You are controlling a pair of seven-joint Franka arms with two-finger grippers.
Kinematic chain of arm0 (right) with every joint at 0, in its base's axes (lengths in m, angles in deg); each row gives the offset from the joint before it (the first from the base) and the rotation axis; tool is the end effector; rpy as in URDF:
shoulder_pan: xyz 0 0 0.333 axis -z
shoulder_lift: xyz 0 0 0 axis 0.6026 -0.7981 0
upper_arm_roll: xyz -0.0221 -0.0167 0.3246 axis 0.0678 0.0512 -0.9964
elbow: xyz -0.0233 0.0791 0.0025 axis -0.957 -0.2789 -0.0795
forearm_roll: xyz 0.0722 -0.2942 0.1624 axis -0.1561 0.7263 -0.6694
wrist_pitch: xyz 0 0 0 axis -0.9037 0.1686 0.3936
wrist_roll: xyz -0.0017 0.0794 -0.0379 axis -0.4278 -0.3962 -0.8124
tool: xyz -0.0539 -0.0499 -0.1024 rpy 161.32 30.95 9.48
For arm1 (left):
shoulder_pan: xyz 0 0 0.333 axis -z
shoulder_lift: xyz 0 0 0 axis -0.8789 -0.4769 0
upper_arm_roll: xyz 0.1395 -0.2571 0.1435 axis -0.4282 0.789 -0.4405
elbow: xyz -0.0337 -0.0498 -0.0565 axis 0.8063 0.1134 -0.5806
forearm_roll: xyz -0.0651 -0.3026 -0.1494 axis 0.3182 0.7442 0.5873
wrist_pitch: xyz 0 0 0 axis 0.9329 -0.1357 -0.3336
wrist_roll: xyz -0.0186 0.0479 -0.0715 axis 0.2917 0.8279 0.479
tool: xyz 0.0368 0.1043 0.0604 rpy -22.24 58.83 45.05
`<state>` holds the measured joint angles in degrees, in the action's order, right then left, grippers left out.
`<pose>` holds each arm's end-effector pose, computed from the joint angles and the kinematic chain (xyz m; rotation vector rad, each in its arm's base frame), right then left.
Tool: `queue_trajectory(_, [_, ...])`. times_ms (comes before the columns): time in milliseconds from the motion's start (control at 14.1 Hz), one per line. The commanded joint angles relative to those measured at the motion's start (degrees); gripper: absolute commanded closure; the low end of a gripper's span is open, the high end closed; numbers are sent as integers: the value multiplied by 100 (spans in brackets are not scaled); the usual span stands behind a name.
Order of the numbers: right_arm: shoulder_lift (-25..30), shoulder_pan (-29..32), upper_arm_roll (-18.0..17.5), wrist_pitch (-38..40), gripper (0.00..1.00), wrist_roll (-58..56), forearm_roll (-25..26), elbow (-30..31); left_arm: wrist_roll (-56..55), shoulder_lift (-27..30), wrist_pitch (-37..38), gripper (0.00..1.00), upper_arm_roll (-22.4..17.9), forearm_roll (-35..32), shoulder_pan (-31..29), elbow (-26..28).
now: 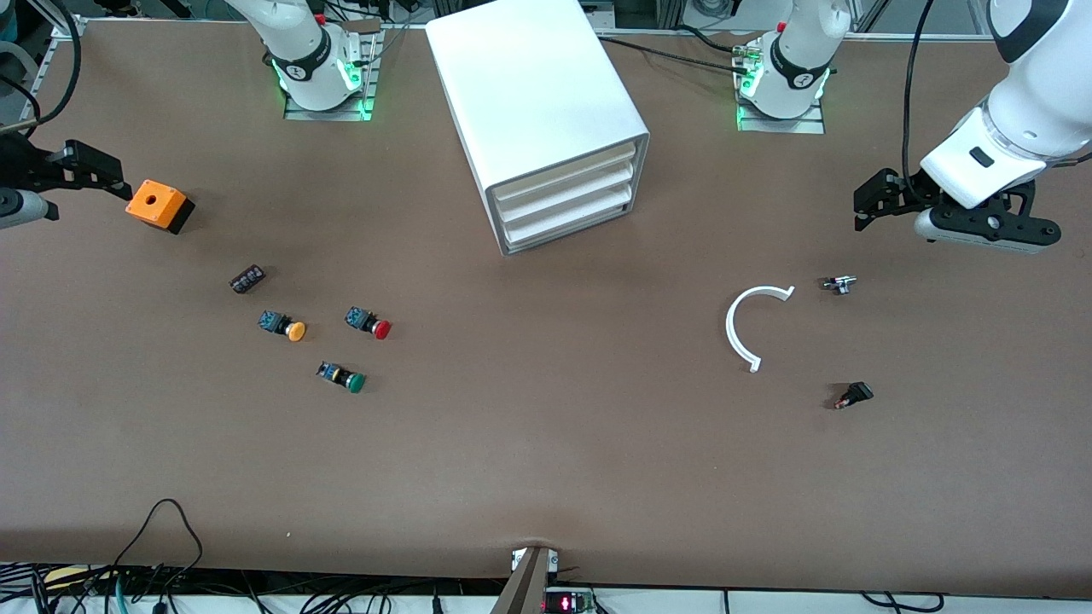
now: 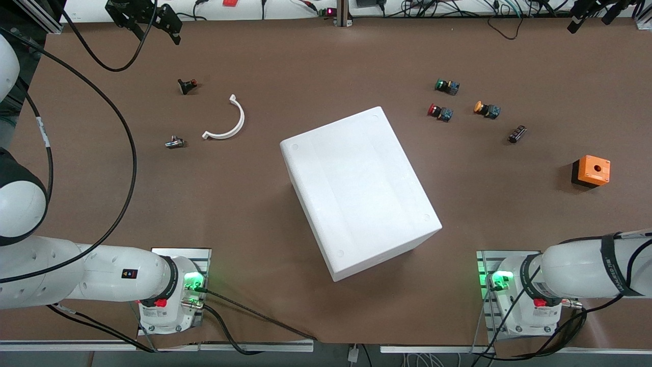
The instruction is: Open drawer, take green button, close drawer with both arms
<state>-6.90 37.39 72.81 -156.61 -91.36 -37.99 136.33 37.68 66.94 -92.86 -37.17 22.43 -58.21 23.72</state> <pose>0.5019 -0.0337 0.5893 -3.0816 -0.4578 0.1830 0.4951 -0.0582 0.5646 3.1184 -0.2375 0.0343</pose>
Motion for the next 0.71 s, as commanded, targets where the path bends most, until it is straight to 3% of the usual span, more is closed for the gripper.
queue_trajectory(0, [440, 19, -13, -139, 0, -48, -32, 502, -43, -114, 154, 0, -49, 21, 56, -209])
queue_trajectory(637, [405, 19, -21, -148, 0, -48, -41, 450, -43, -123, 154, 0, -49, 12, 21, -209])
